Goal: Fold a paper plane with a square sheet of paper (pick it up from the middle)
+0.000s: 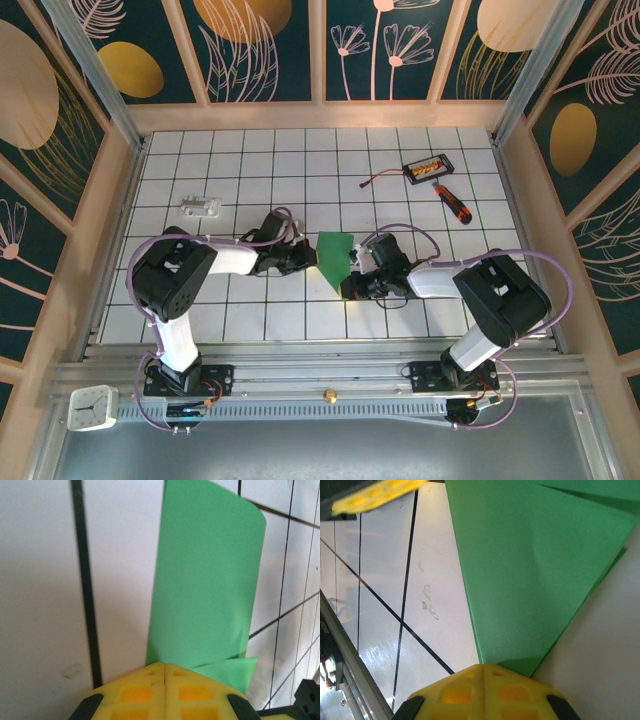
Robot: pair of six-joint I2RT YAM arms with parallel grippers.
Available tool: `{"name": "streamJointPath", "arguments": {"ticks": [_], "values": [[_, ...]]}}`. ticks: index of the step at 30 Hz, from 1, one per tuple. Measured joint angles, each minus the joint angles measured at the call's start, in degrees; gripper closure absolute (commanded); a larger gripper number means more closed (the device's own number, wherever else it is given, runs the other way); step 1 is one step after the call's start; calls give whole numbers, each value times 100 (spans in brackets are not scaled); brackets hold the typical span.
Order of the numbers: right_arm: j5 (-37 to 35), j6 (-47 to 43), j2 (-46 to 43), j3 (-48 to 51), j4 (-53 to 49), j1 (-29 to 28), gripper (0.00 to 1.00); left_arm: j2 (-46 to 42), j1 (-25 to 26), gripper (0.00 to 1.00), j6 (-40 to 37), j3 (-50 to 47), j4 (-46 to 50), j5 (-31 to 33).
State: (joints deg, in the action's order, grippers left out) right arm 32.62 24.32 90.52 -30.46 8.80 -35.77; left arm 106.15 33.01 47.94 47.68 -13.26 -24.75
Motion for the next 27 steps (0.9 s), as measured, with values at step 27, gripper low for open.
{"name": "streamJointPath", "arguments": {"ticks": [27], "values": [[-612,-101,-785,-573,-894,-11,99,-1180,-7,66,33,-719,-219,-114]]}}
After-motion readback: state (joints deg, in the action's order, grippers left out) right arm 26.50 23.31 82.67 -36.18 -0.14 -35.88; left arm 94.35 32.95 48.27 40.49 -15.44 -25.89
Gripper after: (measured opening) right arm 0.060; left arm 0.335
